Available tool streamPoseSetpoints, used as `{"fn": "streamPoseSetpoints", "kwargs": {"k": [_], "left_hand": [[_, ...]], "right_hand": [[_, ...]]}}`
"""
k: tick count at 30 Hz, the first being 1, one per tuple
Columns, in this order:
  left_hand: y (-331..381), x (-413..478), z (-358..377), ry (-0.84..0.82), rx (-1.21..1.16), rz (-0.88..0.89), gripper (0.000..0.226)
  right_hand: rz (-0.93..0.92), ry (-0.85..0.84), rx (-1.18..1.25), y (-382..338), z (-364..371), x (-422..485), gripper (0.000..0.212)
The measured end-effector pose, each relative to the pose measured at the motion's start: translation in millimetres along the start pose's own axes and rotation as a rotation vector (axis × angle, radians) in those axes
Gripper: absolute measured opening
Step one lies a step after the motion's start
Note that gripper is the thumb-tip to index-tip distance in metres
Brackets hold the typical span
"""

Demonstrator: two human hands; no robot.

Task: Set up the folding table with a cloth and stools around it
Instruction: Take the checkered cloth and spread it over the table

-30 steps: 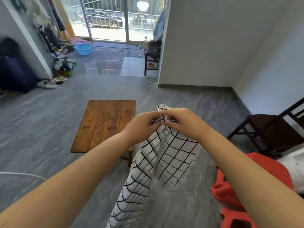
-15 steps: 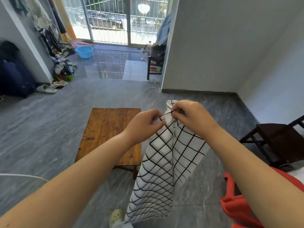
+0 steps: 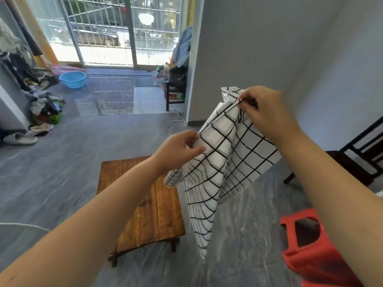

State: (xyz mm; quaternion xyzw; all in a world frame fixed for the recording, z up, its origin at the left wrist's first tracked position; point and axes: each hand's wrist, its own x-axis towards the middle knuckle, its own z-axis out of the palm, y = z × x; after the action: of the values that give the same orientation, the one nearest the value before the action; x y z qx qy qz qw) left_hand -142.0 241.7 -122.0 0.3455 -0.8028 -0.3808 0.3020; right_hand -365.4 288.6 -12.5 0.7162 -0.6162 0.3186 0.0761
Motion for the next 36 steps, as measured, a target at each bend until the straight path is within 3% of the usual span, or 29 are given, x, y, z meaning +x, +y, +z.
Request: {"fn": "streamPoseSetpoints", "kwargs": {"k": [4,9,12,21,27,36], "left_hand": [[-26,23,-9,-0.012,0.089,-0.024,0.017],[-53,56,-19,0.068,0.156,0.016,0.011],[-69,77,-28,0.026,0.136,-0.031,0.012],[-121,171,-68,0.211,0.349,-0.22,0.013],[-173,240,-120,0.164,0.489,-0.351,0.022],[-214,296,-192,0.282,0.543,-0.38,0.017]], "right_hand": [[0.064,0.118,0.013,4,-6,20,0.013],[0.09,0.097,-0.031,30,9,45,0.014],[0.159,0.149,0.02,54,21,67,0.014],[0.105,0.018,0.074,130,95,166,0.012],[0.097,-0.07,0.109,182,161,236,0.009],[0.031,-0.062,0.191,190,235,312,0.015]]}}
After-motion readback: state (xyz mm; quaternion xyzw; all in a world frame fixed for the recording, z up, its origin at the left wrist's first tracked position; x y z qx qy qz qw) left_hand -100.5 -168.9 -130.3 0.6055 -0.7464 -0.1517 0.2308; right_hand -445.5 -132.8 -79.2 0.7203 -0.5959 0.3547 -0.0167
